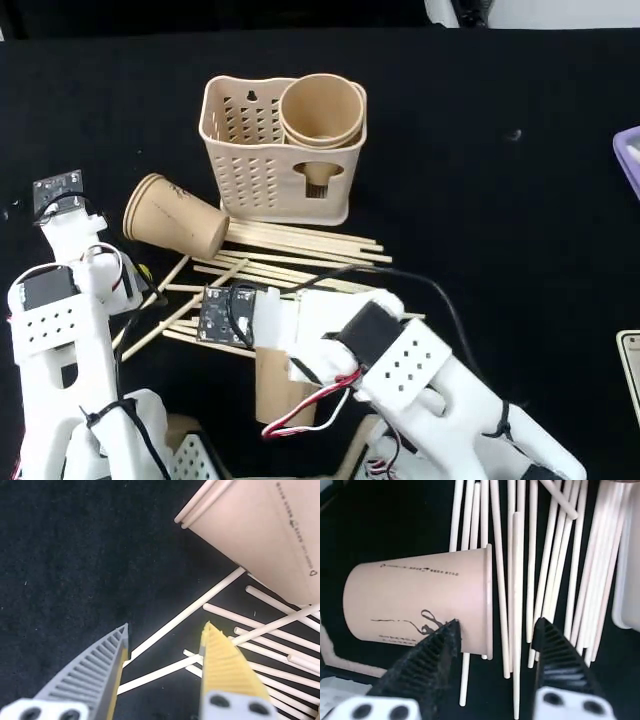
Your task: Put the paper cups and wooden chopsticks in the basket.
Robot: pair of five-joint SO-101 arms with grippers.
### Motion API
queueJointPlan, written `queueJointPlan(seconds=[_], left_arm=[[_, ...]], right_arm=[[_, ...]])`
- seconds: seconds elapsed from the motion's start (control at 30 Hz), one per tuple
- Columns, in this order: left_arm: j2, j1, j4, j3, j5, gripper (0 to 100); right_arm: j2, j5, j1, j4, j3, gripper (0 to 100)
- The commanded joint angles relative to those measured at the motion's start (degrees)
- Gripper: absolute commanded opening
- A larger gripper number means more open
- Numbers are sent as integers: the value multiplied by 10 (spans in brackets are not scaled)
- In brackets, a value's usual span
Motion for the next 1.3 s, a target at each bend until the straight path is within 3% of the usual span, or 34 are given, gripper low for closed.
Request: queueJointPlan(seconds=[0.0,0.3,0.67,0.73,0.83,0.97,1.27], left_arm=[[-11,-5,-8,-29,0,234],[-11,-5,-8,-29,0,233],[-11,-5,-8,-29,1,233],[-11,-5,-8,-29,1,232],[-11,-5,-8,-29,1,231],[-11,-5,-8,-29,2,231],[-11,-5,-8,-30,2,231]], right_arm=[[-15,-6,-7,-10,1,247],[-15,55,-7,-11,36,188],[-15,58,-9,-10,63,186],[-15,58,-9,-10,64,152],[-15,58,-9,-13,58,9],[-15,57,-7,-9,55,10],[-16,54,-9,143,-127,11]])
